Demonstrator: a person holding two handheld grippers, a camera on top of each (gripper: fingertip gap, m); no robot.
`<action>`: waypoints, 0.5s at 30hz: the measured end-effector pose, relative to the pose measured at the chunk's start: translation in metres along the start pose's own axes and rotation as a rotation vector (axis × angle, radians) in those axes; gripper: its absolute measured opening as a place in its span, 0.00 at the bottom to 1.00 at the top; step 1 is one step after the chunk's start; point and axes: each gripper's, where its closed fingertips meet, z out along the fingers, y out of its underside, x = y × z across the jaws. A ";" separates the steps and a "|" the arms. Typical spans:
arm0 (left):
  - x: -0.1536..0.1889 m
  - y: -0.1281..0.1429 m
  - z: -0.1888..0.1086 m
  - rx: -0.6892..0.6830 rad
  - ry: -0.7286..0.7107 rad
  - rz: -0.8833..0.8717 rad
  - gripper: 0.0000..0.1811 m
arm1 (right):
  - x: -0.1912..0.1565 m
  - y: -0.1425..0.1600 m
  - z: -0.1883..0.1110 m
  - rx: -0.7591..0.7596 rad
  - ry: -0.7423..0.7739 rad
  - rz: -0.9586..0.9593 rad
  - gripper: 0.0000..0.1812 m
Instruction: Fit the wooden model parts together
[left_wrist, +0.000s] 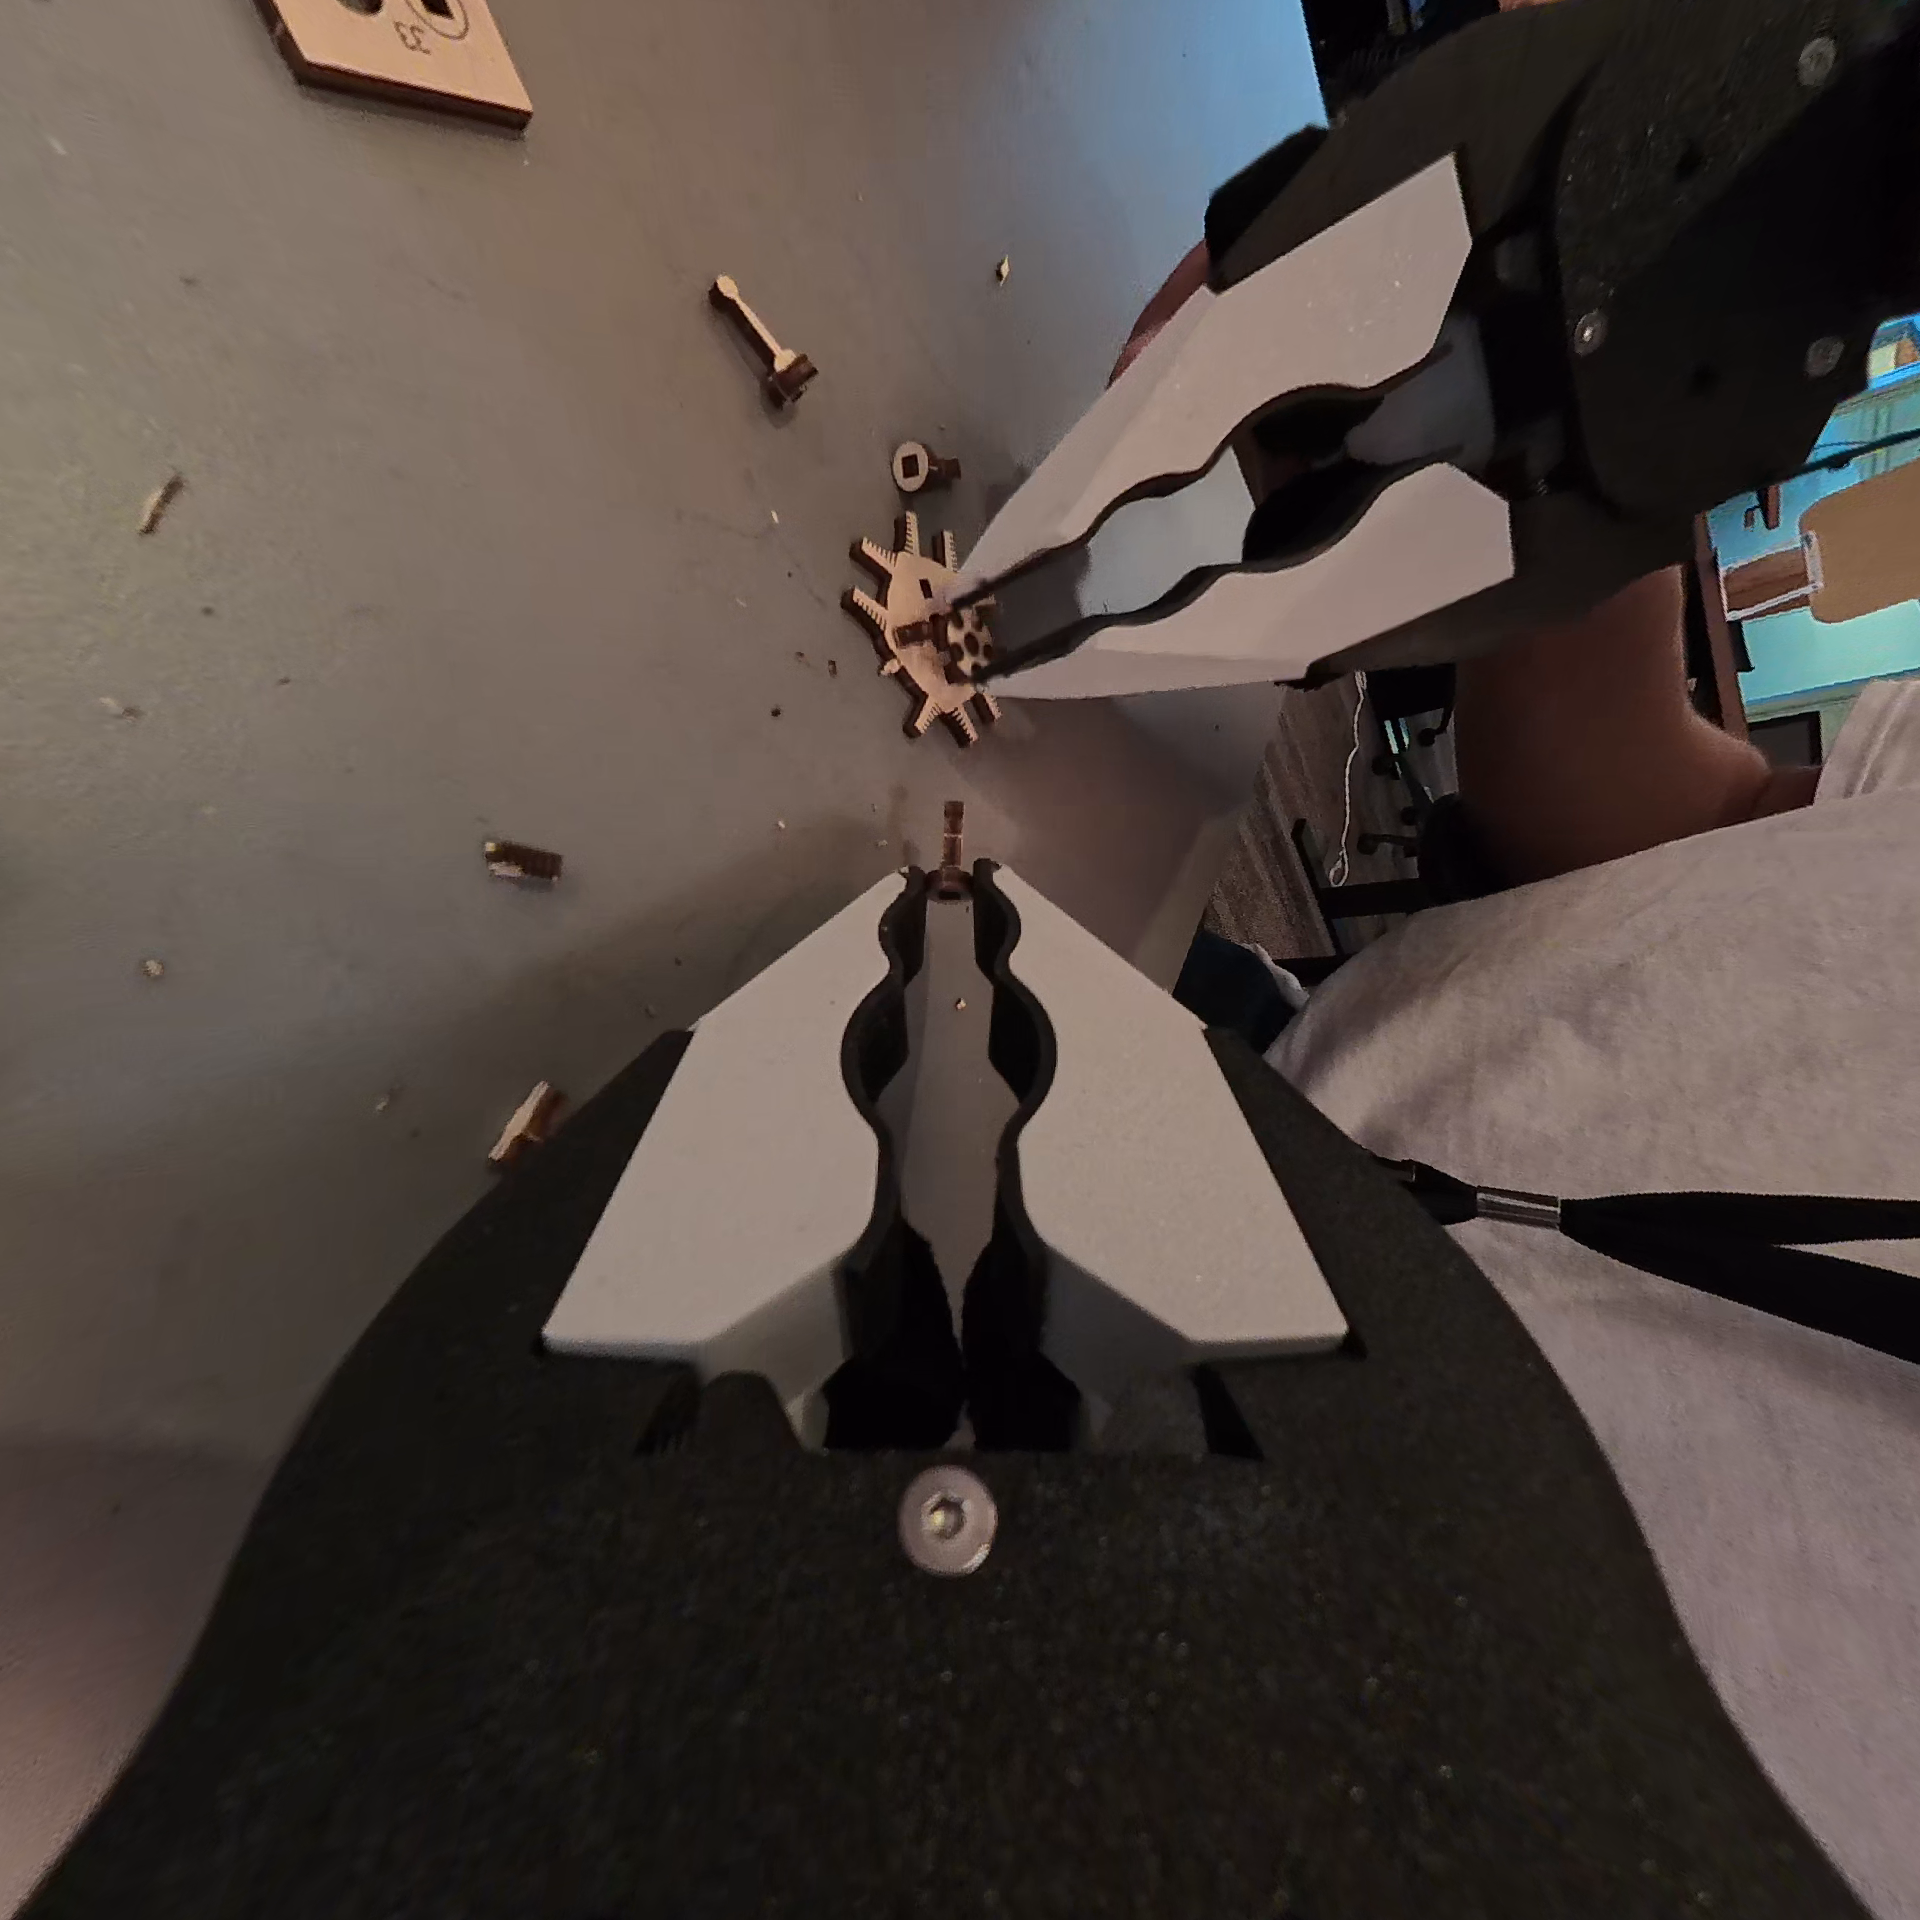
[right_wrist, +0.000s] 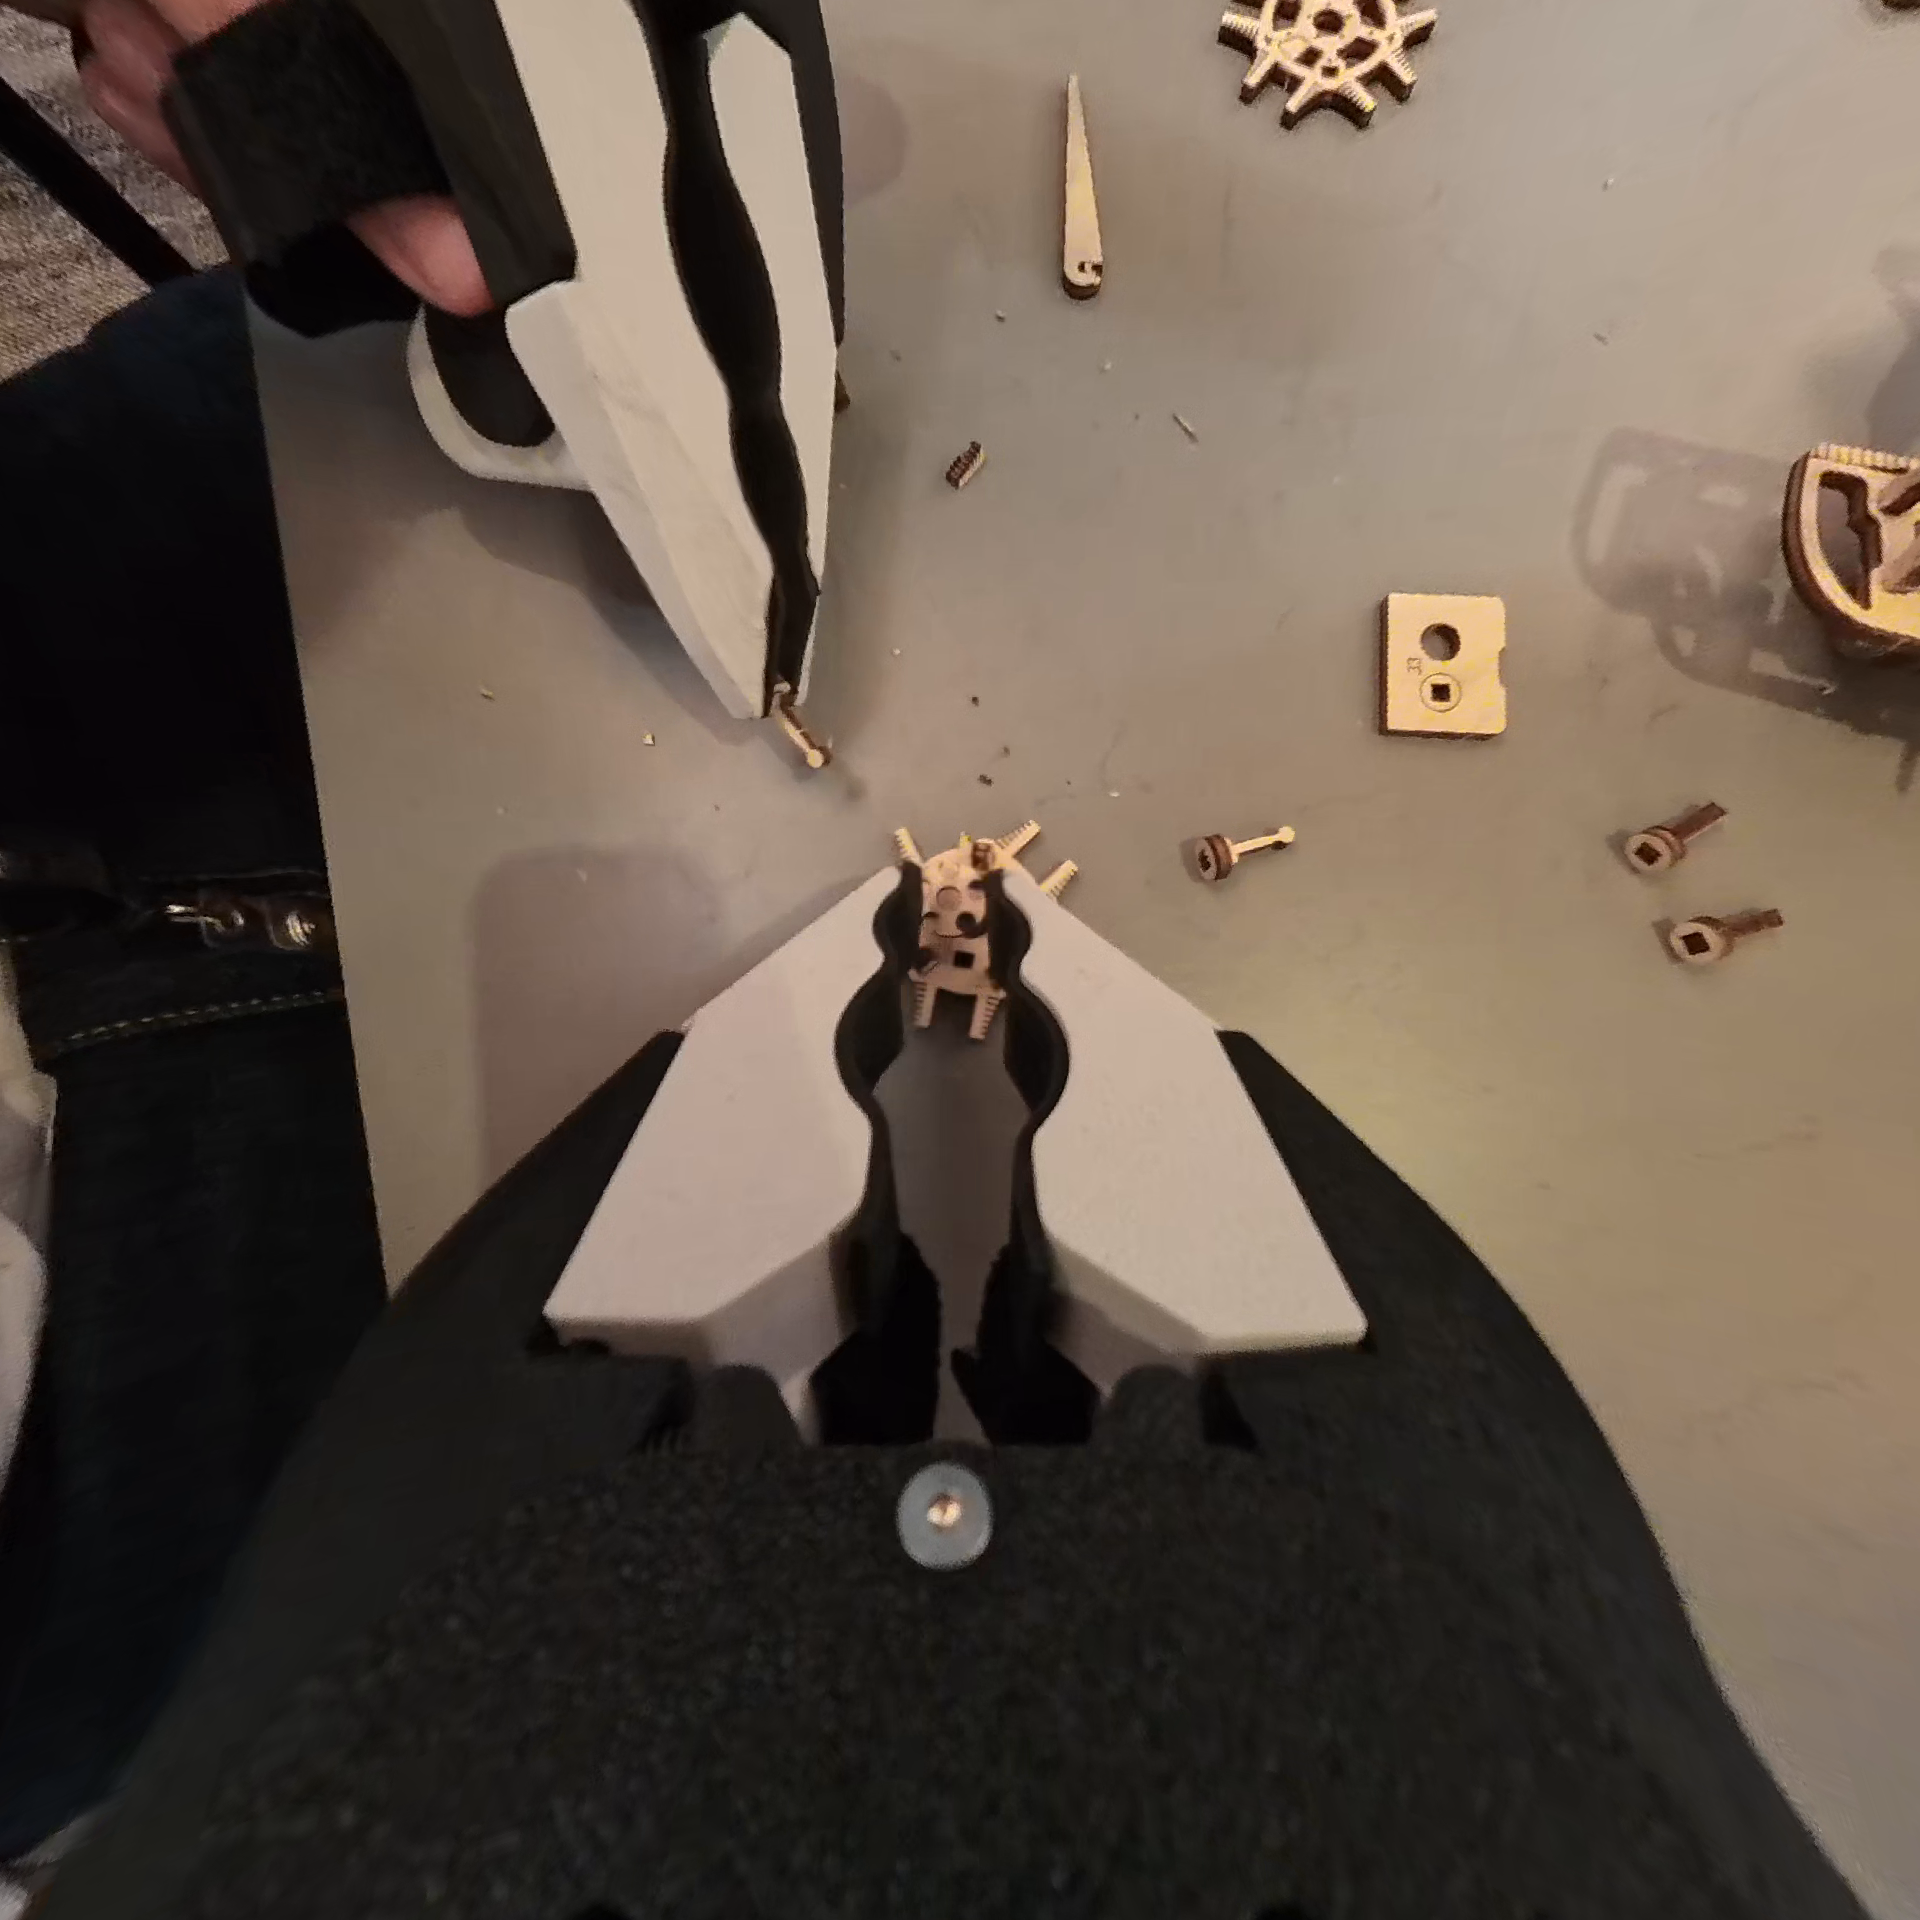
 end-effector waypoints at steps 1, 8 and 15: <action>0.000 0.000 0.000 -0.001 0.000 0.000 0.04 | -0.001 0.001 0.001 -0.007 0.005 -0.007 0.06; 0.001 0.001 0.000 -0.004 0.002 0.003 0.04 | 0.002 0.003 0.001 -0.015 0.021 -0.039 0.06; 0.001 0.002 0.000 -0.007 0.003 0.004 0.04 | 0.001 0.003 0.003 -0.025 0.019 -0.126 0.06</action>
